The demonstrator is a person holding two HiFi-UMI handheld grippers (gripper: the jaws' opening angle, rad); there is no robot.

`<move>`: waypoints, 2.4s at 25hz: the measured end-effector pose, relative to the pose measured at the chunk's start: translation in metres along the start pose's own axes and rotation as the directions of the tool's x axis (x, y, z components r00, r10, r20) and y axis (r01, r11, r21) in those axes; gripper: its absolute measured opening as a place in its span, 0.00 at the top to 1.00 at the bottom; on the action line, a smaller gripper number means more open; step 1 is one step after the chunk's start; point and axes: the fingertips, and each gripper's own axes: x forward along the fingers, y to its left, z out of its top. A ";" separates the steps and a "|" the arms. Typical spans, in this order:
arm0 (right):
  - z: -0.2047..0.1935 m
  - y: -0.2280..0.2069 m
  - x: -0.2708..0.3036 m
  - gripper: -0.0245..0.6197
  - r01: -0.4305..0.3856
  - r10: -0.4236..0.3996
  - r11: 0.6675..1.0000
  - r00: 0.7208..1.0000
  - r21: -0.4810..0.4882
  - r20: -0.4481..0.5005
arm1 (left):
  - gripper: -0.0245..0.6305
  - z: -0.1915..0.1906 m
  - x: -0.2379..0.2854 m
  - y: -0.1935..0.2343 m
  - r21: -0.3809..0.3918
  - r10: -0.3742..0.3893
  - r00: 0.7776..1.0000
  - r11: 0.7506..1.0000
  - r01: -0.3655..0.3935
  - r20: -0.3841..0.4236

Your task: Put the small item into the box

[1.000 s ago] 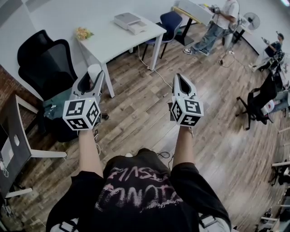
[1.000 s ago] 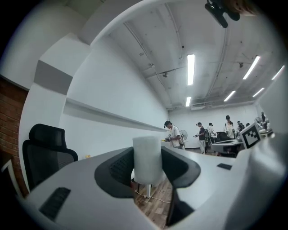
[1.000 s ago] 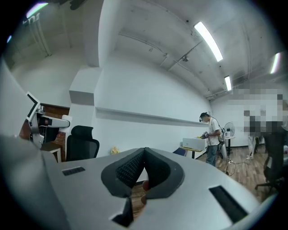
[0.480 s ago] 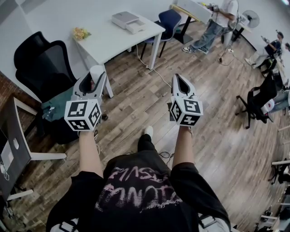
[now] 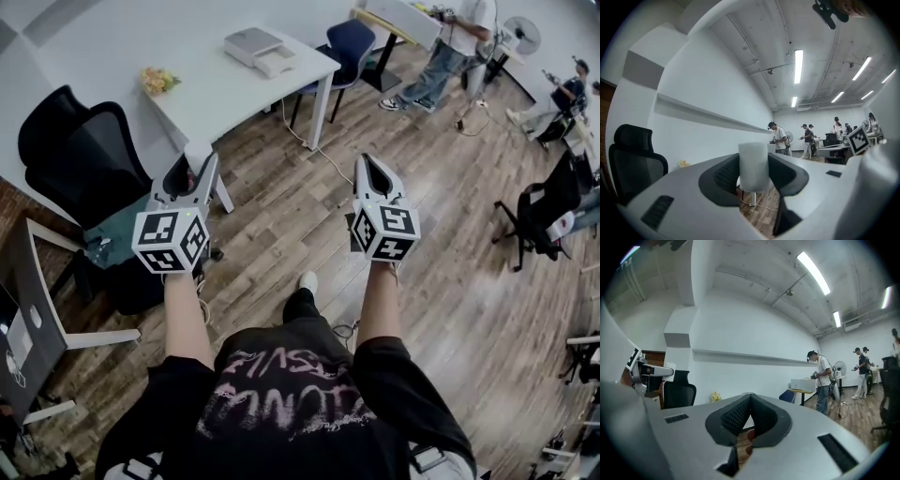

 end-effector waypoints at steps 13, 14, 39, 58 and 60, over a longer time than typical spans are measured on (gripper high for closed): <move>0.000 -0.057 0.116 0.94 -0.055 0.055 0.998 0.998 0.015 -0.001 | 0.68 -0.005 0.117 0.012 0.028 0.006 1.000 1.000 -0.005 -0.030; 0.000 -0.063 0.124 0.94 -0.059 0.059 0.998 0.998 0.012 -0.004 | 0.68 -0.004 0.127 0.012 0.031 0.008 1.000 1.000 -0.007 -0.030; -0.008 -0.147 0.259 0.94 -0.144 0.145 0.989 0.989 0.017 -0.027 | 0.68 -0.011 0.271 0.011 0.048 0.065 0.996 0.997 -0.062 -0.057; 0.000 -0.162 0.403 0.94 -0.126 0.125 0.992 0.992 0.000 -0.031 | 0.68 -0.031 0.402 0.089 -0.011 0.033 0.996 0.999 -0.034 -0.082; 0.004 -0.160 0.422 0.94 -0.129 0.129 0.992 0.991 0.005 -0.024 | 0.68 -0.031 0.418 0.101 -0.010 0.028 0.996 1.000 -0.029 -0.085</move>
